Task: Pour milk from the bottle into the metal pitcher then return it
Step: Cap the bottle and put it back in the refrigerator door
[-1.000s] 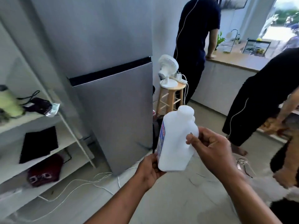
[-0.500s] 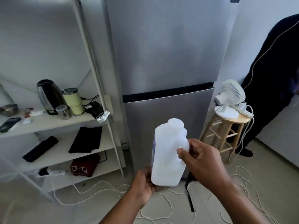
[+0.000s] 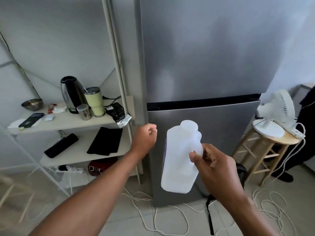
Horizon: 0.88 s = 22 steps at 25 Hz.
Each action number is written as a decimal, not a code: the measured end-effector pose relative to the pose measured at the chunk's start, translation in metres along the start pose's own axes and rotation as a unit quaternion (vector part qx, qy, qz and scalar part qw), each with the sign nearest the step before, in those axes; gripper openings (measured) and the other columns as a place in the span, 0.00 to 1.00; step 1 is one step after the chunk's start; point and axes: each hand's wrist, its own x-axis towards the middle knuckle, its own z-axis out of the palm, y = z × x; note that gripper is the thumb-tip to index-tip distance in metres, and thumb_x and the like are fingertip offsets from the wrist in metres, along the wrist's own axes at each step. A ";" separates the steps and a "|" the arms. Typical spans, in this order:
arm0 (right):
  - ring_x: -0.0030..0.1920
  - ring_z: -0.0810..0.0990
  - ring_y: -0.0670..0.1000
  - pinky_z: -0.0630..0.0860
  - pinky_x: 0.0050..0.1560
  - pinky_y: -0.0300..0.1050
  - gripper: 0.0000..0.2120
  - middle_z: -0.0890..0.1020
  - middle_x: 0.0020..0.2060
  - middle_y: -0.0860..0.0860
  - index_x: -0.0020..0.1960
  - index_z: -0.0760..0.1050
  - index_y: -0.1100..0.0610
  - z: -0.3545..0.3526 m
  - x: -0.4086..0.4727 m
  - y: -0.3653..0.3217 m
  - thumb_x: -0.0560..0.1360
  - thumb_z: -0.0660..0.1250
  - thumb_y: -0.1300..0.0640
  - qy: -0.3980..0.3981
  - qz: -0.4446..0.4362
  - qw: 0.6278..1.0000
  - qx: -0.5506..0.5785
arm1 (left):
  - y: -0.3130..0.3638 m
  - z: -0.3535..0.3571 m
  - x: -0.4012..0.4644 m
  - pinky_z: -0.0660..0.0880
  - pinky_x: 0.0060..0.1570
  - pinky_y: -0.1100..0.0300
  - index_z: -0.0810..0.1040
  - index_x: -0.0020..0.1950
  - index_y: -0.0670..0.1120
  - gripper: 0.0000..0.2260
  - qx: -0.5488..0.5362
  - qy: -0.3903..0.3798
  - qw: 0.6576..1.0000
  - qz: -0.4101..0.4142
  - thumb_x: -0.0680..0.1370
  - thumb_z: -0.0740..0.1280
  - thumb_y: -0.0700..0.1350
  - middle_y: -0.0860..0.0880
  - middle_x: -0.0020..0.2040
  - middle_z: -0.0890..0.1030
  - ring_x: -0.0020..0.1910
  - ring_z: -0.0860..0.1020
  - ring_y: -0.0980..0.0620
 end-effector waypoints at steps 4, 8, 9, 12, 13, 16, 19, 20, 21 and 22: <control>0.37 0.80 0.56 0.75 0.38 0.48 0.07 0.83 0.35 0.54 0.45 0.80 0.53 0.009 0.003 -0.005 0.77 0.71 0.50 -0.002 0.012 1.000 -0.005 | 0.037 0.004 0.084 0.73 0.63 0.48 0.80 0.63 0.39 0.14 0.233 -0.038 0.944 0.230 0.80 0.62 0.38 0.41 0.62 0.82 0.61 0.77 0.39; 0.36 0.80 0.55 0.75 0.38 0.48 0.07 0.83 0.34 0.53 0.45 0.81 0.54 0.017 0.003 -0.009 0.77 0.72 0.51 0.018 0.023 0.999 -0.014 | 0.041 0.026 0.104 0.71 0.57 0.50 0.78 0.57 0.42 0.10 0.359 -0.114 0.896 0.238 0.77 0.63 0.38 0.43 0.59 0.82 0.60 0.77 0.39; 0.36 0.79 0.55 0.75 0.37 0.47 0.06 0.83 0.33 0.52 0.45 0.81 0.53 0.018 0.003 -0.010 0.77 0.72 0.51 0.024 0.028 0.999 -0.014 | 0.042 0.028 0.103 0.71 0.55 0.50 0.78 0.55 0.42 0.09 0.355 -0.104 0.898 0.240 0.76 0.63 0.38 0.43 0.58 0.82 0.59 0.77 0.39; 0.35 0.78 0.55 0.74 0.36 0.47 0.08 0.81 0.32 0.52 0.43 0.80 0.54 0.020 0.001 -0.010 0.77 0.72 0.50 0.036 0.031 0.998 -0.036 | 0.048 0.026 0.095 0.69 0.51 0.50 0.77 0.51 0.42 0.07 0.349 -0.089 0.901 0.240 0.74 0.63 0.36 0.44 0.54 0.83 0.57 0.76 0.39; 0.35 0.78 0.55 0.73 0.36 0.47 0.09 0.81 0.32 0.52 0.43 0.79 0.55 0.021 -0.001 -0.011 0.77 0.71 0.50 0.040 0.030 0.998 -0.043 | 0.049 0.025 0.092 0.68 0.50 0.50 0.77 0.50 0.42 0.07 0.349 -0.090 0.902 0.239 0.74 0.62 0.35 0.43 0.53 0.84 0.57 0.76 0.38; 0.35 0.79 0.54 0.75 0.36 0.48 0.09 0.82 0.32 0.51 0.43 0.79 0.54 0.021 -0.008 -0.014 0.77 0.72 0.50 0.056 0.035 0.997 -0.049 | 0.052 0.021 0.089 0.68 0.49 0.51 0.77 0.51 0.41 0.10 0.358 -0.106 0.898 0.232 0.73 0.61 0.33 0.42 0.52 0.84 0.57 0.76 0.38; 0.34 0.80 0.55 0.79 0.35 0.52 0.08 0.82 0.32 0.51 0.43 0.80 0.53 0.015 -0.015 -0.013 0.77 0.72 0.50 0.069 0.049 0.995 -0.044 | 0.056 0.015 0.082 0.71 0.55 0.49 0.78 0.58 0.40 0.15 0.365 -0.113 0.893 0.238 0.73 0.61 0.32 0.42 0.55 0.83 0.59 0.75 0.38; 0.35 0.80 0.55 0.80 0.36 0.53 0.07 0.82 0.32 0.50 0.43 0.80 0.52 0.012 -0.017 -0.011 0.77 0.72 0.50 0.075 0.059 0.995 -0.038 | 0.057 0.013 0.076 0.71 0.57 0.49 0.78 0.61 0.40 0.17 0.363 -0.112 0.893 0.241 0.74 0.61 0.31 0.42 0.56 0.83 0.59 0.75 0.38; 0.35 0.81 0.55 0.80 0.36 0.52 0.07 0.82 0.32 0.50 0.43 0.80 0.52 0.008 -0.019 -0.010 0.77 0.72 0.50 0.080 0.065 0.994 -0.039 | 0.058 0.013 0.069 0.71 0.57 0.49 0.78 0.64 0.40 0.20 0.361 -0.111 0.893 0.247 0.74 0.61 0.31 0.42 0.56 0.83 0.60 0.75 0.38; 0.35 0.81 0.54 0.79 0.36 0.49 0.07 0.82 0.32 0.49 0.43 0.80 0.51 0.004 -0.023 -0.009 0.77 0.72 0.50 0.084 0.070 0.993 -0.047 | 0.061 0.013 0.058 0.71 0.58 0.49 0.77 0.65 0.40 0.21 0.360 -0.112 0.889 0.258 0.73 0.61 0.31 0.43 0.57 0.83 0.60 0.75 0.38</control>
